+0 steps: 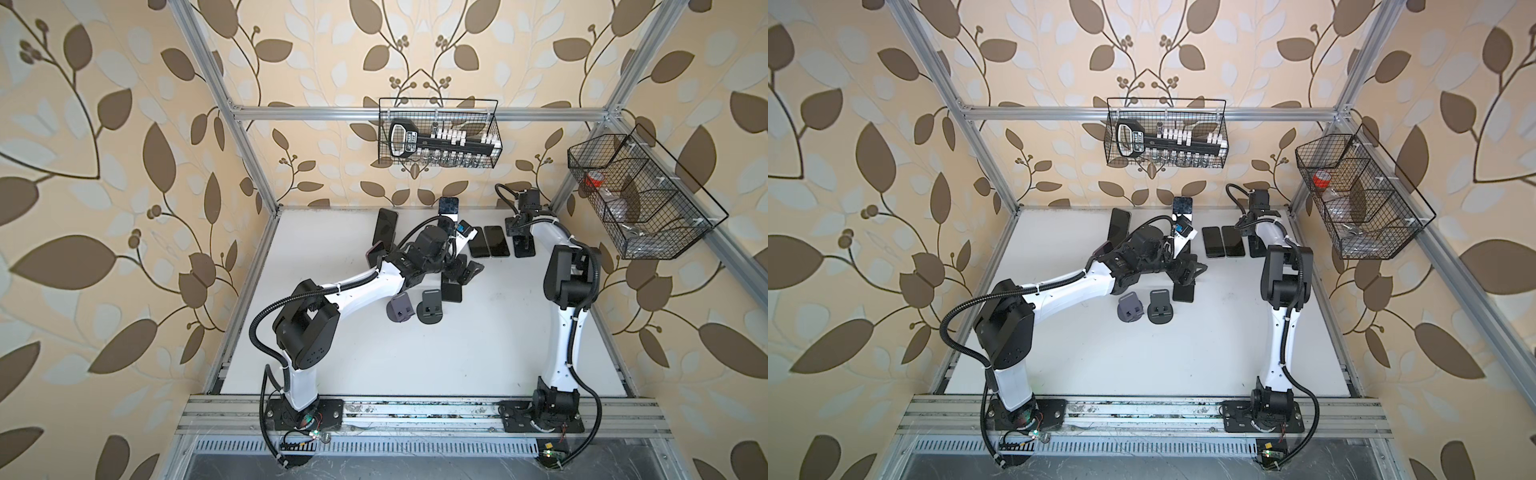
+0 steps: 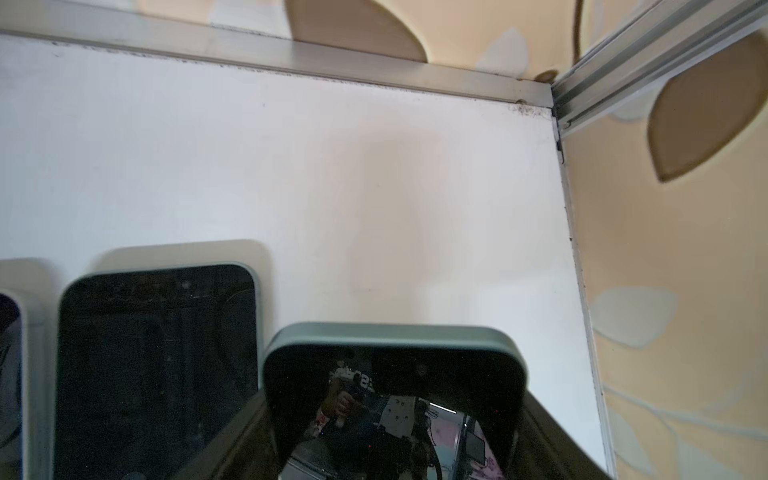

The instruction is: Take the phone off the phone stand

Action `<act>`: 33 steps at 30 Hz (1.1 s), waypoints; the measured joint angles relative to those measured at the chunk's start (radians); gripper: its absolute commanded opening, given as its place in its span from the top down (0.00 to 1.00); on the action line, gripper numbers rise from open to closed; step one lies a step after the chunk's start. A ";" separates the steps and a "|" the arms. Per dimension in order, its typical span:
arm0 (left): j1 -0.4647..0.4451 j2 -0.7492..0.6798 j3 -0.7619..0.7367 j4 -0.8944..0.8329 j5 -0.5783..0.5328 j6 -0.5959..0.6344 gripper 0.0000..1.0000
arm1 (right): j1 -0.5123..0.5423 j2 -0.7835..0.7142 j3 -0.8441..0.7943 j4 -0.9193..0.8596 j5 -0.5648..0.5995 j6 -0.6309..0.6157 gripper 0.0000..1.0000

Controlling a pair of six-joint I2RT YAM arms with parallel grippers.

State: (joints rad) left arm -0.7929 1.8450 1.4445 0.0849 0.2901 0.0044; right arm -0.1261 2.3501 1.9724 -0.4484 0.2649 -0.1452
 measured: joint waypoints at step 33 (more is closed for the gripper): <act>0.000 0.064 0.035 0.008 0.016 -0.030 0.04 | -0.078 0.099 0.106 -0.057 -0.239 0.023 0.36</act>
State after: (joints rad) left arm -0.7925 1.9095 1.4799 0.0925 0.3065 -0.0257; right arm -0.2043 2.4493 2.0781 -0.5056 0.0257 -0.1223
